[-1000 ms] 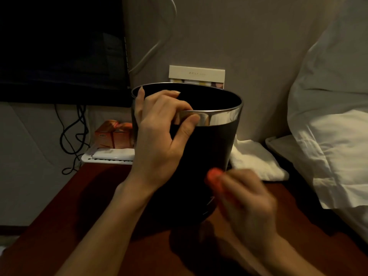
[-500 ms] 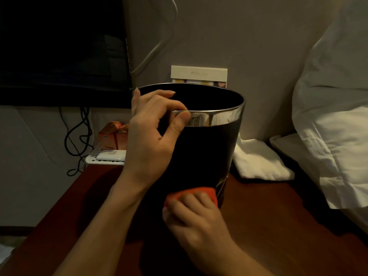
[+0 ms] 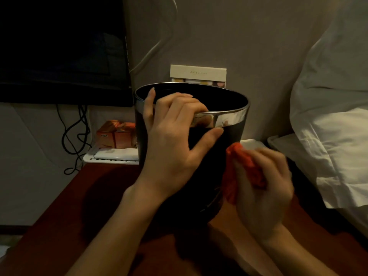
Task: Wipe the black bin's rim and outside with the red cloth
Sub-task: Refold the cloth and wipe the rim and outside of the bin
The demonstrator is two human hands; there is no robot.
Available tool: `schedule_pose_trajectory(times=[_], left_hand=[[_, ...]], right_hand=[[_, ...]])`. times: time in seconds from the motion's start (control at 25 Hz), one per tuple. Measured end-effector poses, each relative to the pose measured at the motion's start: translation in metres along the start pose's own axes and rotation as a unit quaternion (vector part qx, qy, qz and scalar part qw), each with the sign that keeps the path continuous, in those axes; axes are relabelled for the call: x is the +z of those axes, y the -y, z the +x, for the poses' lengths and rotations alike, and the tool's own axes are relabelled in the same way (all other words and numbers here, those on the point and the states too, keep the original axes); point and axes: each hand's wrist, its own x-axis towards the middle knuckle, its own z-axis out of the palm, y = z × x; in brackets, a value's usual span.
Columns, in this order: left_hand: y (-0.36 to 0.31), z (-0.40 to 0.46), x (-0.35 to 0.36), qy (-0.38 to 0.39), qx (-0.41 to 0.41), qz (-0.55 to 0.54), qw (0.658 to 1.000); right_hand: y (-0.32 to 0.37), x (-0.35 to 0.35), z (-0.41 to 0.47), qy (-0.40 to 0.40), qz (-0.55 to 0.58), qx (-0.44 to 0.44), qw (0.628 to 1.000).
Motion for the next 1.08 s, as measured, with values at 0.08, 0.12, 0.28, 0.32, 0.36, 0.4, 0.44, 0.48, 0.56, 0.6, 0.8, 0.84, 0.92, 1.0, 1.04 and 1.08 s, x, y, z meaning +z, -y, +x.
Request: schedule_pose_trajectory(times=[0.08,0.12,0.28,0.32,0.36,0.4,0.44,0.48,0.56,0.6,0.8,0.84,0.92,1.0,1.04,1.08], left_hand=[[0.005,0.001,-0.001,-0.020,-0.010,-0.025,0.999],[0.011,0.002,-0.003,-0.032,-0.019,-0.037,0.999],[0.029,0.004,-0.013,-0.037,-0.051,-0.087,0.994],[0.030,0.003,-0.015,-0.034,-0.056,-0.087,0.994],[0.030,0.003,-0.015,-0.033,-0.059,-0.088,0.994],[0.030,0.004,-0.016,-0.032,-0.061,-0.090,0.994],[0.031,0.004,-0.016,-0.031,-0.061,-0.093,0.993],[0.032,0.005,-0.016,-0.030,-0.060,-0.095,0.993],[0.034,0.005,-0.017,-0.029,-0.057,-0.100,0.993],[0.035,0.005,-0.016,-0.027,-0.057,-0.103,0.993],[0.042,0.004,-0.021,-0.014,-0.075,-0.132,0.988],[0.043,0.003,-0.023,-0.011,-0.079,-0.137,0.987],[0.039,0.003,-0.024,-0.008,-0.073,-0.111,0.991],[0.021,0.004,-0.016,-0.001,-0.041,-0.039,0.998],[0.010,0.003,-0.009,0.003,-0.029,-0.017,0.999],[0.001,0.002,-0.004,0.005,-0.026,-0.013,1.000]], right_hand=[[0.001,0.007,-0.008,0.011,0.012,-0.023,1.000],[0.002,0.012,-0.022,0.056,0.024,-0.064,0.996],[-0.002,0.028,-0.073,0.267,0.020,-0.288,0.919],[-0.003,0.027,-0.067,0.278,0.028,-0.273,0.920],[-0.003,0.025,-0.058,0.261,0.035,-0.245,0.933],[-0.002,0.021,-0.046,0.225,0.035,-0.216,0.950],[-0.001,0.015,-0.033,0.183,0.021,-0.186,0.965],[-0.002,0.009,-0.021,0.141,-0.003,-0.160,0.977],[-0.003,0.003,-0.006,0.088,-0.040,-0.128,0.987],[-0.004,0.004,-0.009,0.092,-0.034,-0.124,0.987],[-0.013,0.021,-0.077,0.298,0.024,-0.229,0.926],[-0.015,0.022,-0.079,0.304,0.018,-0.228,0.925],[-0.014,0.020,-0.067,0.258,0.016,-0.196,0.946],[-0.009,0.012,-0.048,0.180,0.024,-0.134,0.974],[-0.009,0.007,-0.039,0.145,0.022,-0.092,0.985],[-0.012,0.002,-0.029,0.116,0.016,-0.049,0.992]])
